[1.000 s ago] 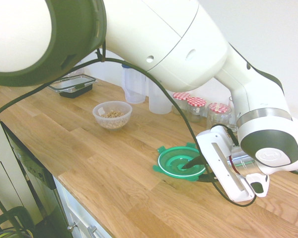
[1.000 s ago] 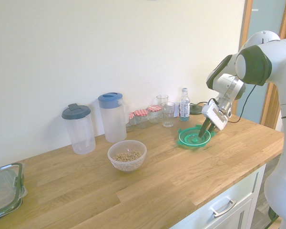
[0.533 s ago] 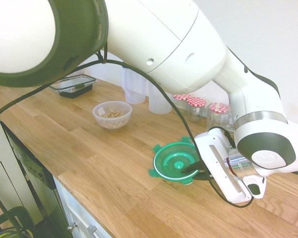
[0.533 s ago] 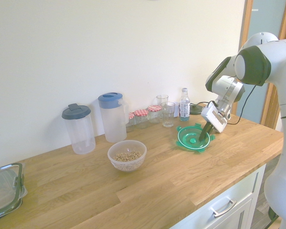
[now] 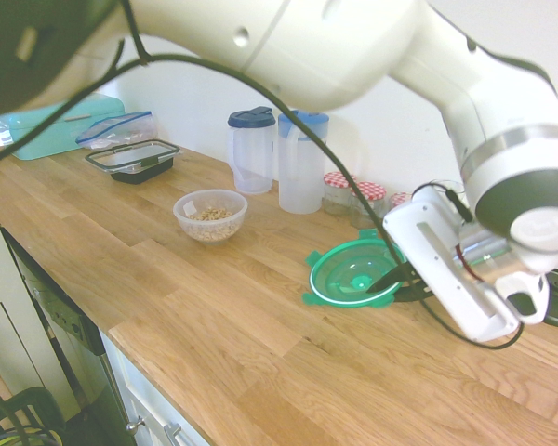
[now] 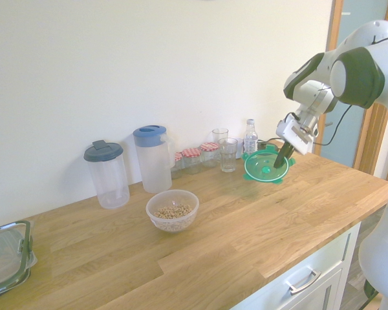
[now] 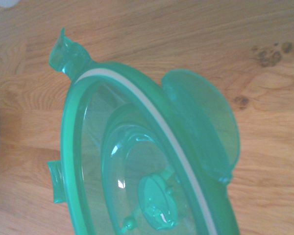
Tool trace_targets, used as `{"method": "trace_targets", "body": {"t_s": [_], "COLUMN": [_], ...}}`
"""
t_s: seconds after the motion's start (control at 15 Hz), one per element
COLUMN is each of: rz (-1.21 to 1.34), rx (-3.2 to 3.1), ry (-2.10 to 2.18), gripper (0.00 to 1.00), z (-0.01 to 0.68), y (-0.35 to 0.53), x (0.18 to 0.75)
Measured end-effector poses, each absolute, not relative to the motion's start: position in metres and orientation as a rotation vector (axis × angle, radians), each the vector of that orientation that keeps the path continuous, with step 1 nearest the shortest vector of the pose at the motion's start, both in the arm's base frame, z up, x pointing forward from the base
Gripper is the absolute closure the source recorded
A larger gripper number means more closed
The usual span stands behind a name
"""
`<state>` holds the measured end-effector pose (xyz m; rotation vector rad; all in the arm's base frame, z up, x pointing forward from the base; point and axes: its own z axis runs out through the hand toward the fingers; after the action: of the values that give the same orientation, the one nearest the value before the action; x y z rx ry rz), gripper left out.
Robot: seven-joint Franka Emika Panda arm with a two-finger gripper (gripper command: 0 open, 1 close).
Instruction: Cover the lid of food container
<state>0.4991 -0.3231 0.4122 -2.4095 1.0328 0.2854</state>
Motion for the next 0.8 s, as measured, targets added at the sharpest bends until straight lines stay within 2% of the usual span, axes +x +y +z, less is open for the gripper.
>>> {"method": "trace_targets", "body": {"t_s": [0.53,0.8], "rz": [0.058,-0.123], "rx": [-2.907,-3.166], "ry": [1.27,1.333], "gripper": [1.0,1.0], "z": [0.552,0.564], "y": [-0.262,-0.189], "x": [0.486,0.473]}}
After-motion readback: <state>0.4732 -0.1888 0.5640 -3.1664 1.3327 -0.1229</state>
